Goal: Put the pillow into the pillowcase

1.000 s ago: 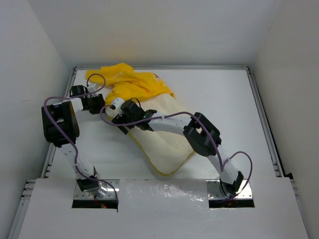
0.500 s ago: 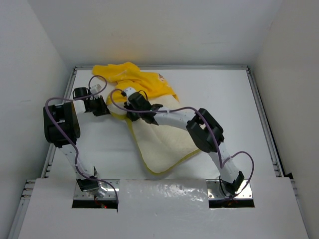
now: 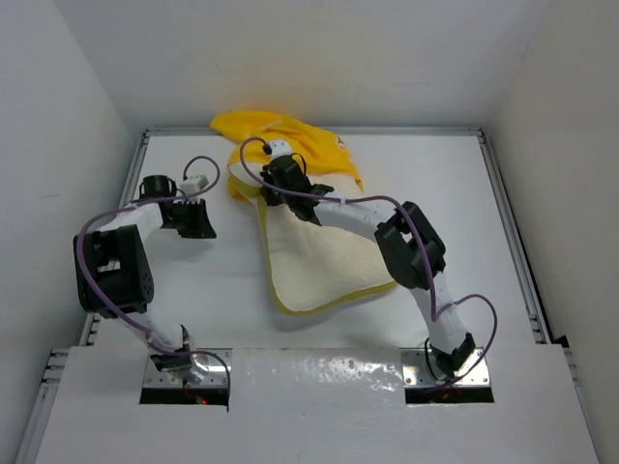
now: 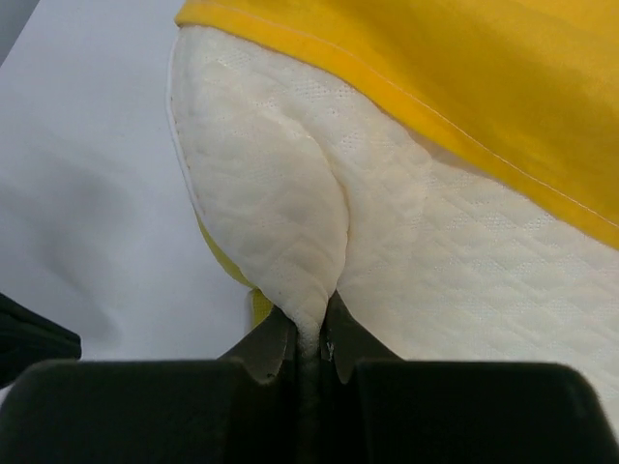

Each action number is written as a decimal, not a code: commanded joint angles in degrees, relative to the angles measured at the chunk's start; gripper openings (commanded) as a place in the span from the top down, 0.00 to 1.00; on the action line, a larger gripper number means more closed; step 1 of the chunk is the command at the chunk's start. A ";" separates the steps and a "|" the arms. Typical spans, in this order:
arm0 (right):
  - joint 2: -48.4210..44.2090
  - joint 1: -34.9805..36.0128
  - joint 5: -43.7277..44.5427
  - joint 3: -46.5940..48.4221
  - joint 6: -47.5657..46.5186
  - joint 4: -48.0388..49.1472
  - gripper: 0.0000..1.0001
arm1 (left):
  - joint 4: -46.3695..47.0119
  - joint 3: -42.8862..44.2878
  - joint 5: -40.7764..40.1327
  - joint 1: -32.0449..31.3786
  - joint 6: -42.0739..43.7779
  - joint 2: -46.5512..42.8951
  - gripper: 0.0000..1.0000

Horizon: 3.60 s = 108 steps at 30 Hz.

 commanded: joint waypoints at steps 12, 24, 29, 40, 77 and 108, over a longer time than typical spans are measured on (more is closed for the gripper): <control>-7.93 1.21 -5.29 -6.14 2.40 8.01 1.00 | 32.84 9.34 -15.16 -10.07 -6.32 12.19 0.19; -8.81 1.13 -7.66 -6.75 2.49 7.84 1.00 | 22.96 24.42 -11.47 -11.22 -11.14 24.58 0.36; -9.86 1.13 -7.93 -7.54 2.13 7.13 1.00 | 25.81 25.25 -2.18 -10.96 -15.88 26.09 0.75; -6.45 -0.28 -1.96 -1.25 -1.38 -1.64 1.00 | 17.23 18.92 6.90 -8.23 -12.50 12.85 1.00; -5.89 -2.56 -13.90 -8.93 18.15 19.88 0.28 | -35.24 16.86 26.10 -9.47 39.47 -7.22 0.60; 1.03 -27.97 -41.67 -8.24 -1.48 1.12 0.45 | 7.19 58.12 -44.62 -35.74 14.09 34.36 1.00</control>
